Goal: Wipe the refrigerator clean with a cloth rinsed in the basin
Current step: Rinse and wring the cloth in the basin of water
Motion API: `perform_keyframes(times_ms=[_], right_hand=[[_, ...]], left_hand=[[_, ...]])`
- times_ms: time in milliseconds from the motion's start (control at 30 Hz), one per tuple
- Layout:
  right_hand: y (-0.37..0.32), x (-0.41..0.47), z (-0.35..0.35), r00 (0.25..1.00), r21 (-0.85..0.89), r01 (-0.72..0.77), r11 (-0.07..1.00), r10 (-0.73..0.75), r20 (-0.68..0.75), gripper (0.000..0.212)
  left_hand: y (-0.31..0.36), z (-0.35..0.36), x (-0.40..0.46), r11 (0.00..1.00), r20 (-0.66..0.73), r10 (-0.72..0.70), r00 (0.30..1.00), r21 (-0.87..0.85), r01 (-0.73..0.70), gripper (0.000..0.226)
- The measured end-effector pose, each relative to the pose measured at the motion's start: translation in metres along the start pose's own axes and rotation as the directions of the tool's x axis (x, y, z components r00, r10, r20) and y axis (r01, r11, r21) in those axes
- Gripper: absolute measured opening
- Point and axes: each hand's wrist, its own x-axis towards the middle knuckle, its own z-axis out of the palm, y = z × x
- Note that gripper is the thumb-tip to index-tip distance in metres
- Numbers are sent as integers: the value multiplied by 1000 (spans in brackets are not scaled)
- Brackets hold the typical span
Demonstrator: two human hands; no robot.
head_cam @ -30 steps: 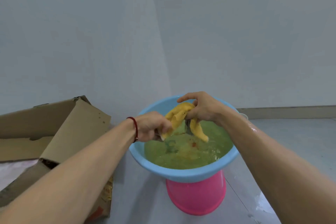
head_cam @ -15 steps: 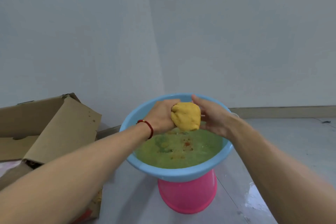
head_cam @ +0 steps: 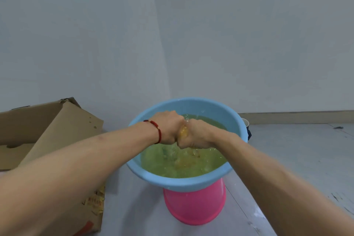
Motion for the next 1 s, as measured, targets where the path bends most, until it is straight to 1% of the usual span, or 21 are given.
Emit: perform_keyframes(times_ms=[100, 133, 200, 233, 267, 300, 333, 367, 400, 467, 533, 567, 600, 633, 667, 733, 800, 833, 900, 933, 1000], right_hand=[[8, -2, 2, 998, -323, 28, 946, -46, -46, 23], [11, -3, 1, 995, -398, 43, 916, -75, -64, 25], [16, -3, -3, 981, -493, 69, 867, -149, -125, 31], [17, -3, -4, 972, -497, 78, 864, -176, -153, 33], [16, -3, -5, 969, -476, 73, 876, -175, -174, 35], [15, -3, -8, 976, -407, 49, 912, -131, -175, 37], [13, -5, -12, 986, -260, 25, 965, -66, -152, 39], [12, -9, -17, 995, -3, 10, 1000, -10, -104, 39], [12, -13, -22, 998, 316, -5, 949, 24, -57, 37], [15, -22, -27, 997, 768, -74, 636, 67, 41, 43], [14, -26, -22, 984, 922, -175, 344, 28, 176, 54], [11, -26, -17, 970, 943, -230, 238, -25, 243, 61], [8, -25, -11, 953, 944, -268, 194, -93, 289, 67], [5, -24, -8, 940, 936, -272, 222, -148, 308, 66], [2, -23, -6, 938, 915, -247, 318, -159, 309, 56], [-1, -17, -6, 975, 757, -147, 636, -35, 219, 29], [-4, -8, -6, 995, 367, -94, 925, 98, 7, 17], [-5, -5, -5, 991, 169, -89, 982, 104, -84, 17], [-7, -5, -2, 989, -90, -65, 994, 52, -137, 13], [-6, -7, 0, 991, -196, -44, 980, 18, -130, 12], [-4, -12, 1, 985, -440, 21, 898, -94, -144, 10]], left_hand=[[10, 9, 6, 943, 214, -106, 971, -288, 166, 17], [9, 10, 6, 866, 321, -81, 944, -447, 226, 13], [2, 11, 2, 560, 493, 36, 870, -730, 391, 19], [-2, 10, 0, 443, 519, 81, 851, -784, 436, 22], [-6, 10, 1, 435, 501, 72, 862, -794, 425, 22], [-10, 8, 2, 522, 454, 30, 891, -767, 373, 20], [-13, 6, 3, 680, 373, -6, 928, -679, 278, 19], [-18, 5, 3, 816, 259, -32, 965, -551, 175, 16], [-23, 4, 4, 894, 101, -30, 994, -443, 72, 13], [-31, 4, 4, 898, -225, 50, 973, -416, -142, 5], [-34, 3, 3, 886, -475, 142, 868, -330, -325, 15], [-33, 1, 4, 898, -567, 215, 795, -205, -389, 20], [-32, -2, 3, 901, -624, 288, 726, -82, -427, 20], [-33, -5, 3, 903, -643, 339, 687, 16, -430, 15], [-36, -5, 4, 909, -634, 364, 682, 83, -408, 11], [-39, -4, 4, 934, -491, 350, 797, 122, -335, 10], [-30, -4, 4, 986, -218, 168, 961, 33, -165, 9], [-22, -3, 4, 997, -95, 66, 993, -34, -69, 12], [-9, 1, 7, 947, 160, -92, 983, -292, 136, 16], [-7, 5, 7, 876, 306, -112, 945, -418, 239, 15], [-9, 8, 4, 713, 543, -19, 840, -581, 392, 16]])
